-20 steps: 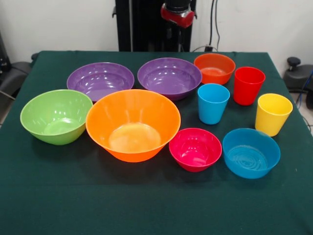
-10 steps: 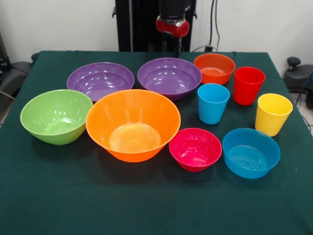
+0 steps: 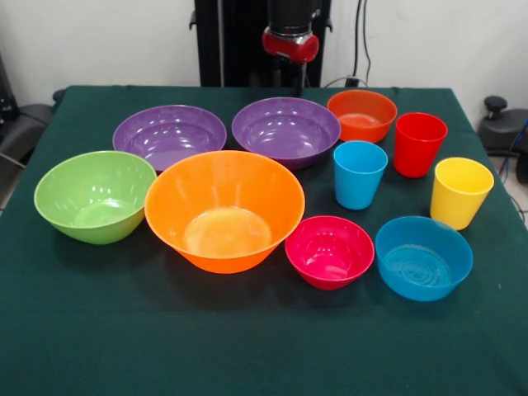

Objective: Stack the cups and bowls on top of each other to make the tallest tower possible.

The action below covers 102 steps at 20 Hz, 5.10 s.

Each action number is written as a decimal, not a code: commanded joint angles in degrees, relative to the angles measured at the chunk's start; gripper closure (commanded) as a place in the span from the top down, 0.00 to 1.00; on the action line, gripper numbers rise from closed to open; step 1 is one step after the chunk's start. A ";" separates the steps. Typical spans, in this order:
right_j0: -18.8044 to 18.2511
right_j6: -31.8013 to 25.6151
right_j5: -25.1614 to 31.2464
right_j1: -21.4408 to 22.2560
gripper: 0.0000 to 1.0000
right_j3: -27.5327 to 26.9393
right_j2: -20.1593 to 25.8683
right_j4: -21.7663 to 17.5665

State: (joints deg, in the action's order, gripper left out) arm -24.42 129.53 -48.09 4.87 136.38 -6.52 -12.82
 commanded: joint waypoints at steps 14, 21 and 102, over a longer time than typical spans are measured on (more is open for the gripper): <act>2.58 9.15 7.89 -0.18 1.00 -3.78 4.79 4.05; 3.69 9.12 10.48 5.60 1.00 0.67 4.71 5.83; -2.50 9.58 10.20 -9.87 1.00 -17.62 6.14 -1.23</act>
State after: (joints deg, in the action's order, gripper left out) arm -26.55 129.52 -33.99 -0.13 129.34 -6.50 -13.75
